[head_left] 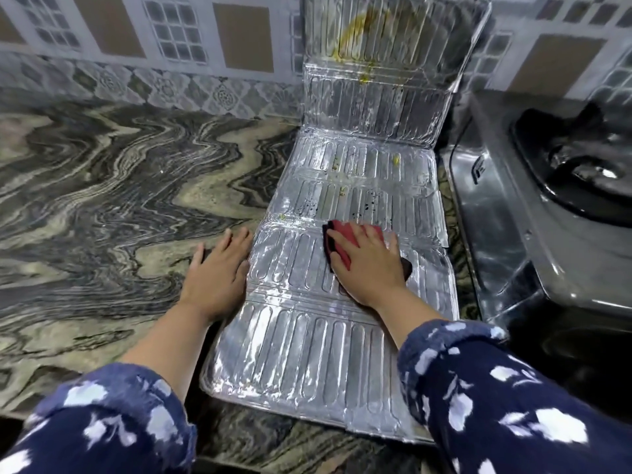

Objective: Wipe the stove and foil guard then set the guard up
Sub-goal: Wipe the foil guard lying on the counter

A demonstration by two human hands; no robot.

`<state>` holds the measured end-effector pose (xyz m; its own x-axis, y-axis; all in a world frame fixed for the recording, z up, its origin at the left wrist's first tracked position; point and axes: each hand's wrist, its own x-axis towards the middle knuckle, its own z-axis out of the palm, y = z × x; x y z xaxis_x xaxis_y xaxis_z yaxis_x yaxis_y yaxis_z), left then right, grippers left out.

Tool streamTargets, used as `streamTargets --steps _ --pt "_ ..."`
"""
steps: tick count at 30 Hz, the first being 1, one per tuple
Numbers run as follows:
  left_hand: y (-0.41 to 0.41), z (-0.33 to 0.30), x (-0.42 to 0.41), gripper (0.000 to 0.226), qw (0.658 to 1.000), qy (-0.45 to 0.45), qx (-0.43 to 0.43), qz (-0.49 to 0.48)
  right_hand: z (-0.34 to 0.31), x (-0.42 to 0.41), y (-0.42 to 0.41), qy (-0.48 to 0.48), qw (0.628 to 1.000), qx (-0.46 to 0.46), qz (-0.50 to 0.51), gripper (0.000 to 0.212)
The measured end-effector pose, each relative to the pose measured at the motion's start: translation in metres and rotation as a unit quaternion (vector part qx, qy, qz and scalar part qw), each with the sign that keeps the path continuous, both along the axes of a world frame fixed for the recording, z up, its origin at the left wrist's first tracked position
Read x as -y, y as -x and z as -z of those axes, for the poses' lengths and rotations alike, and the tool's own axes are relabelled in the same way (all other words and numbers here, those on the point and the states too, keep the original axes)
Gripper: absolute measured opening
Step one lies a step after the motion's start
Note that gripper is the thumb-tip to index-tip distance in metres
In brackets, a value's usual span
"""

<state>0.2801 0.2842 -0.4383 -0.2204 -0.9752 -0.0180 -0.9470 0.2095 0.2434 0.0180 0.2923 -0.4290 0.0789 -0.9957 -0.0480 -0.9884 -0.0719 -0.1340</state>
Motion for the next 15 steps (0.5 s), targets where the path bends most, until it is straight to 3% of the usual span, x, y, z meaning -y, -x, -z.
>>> streamTargets --steps 8,12,15 --pt "0.002 -0.003 -0.005 0.052 1.000 0.004 -0.002 -0.001 0.003 -0.032 0.023 0.008 0.992 -0.018 0.126 0.056" --pt "0.001 -0.003 -0.007 0.052 1.000 0.003 0.008 0.003 0.001 -0.055 -0.008 -0.003 0.976 -0.011 0.217 0.057" --pt "0.000 -0.002 -0.007 0.052 1.000 0.013 0.005 0.006 0.001 -0.050 -0.030 0.003 0.984 0.006 0.177 0.057"
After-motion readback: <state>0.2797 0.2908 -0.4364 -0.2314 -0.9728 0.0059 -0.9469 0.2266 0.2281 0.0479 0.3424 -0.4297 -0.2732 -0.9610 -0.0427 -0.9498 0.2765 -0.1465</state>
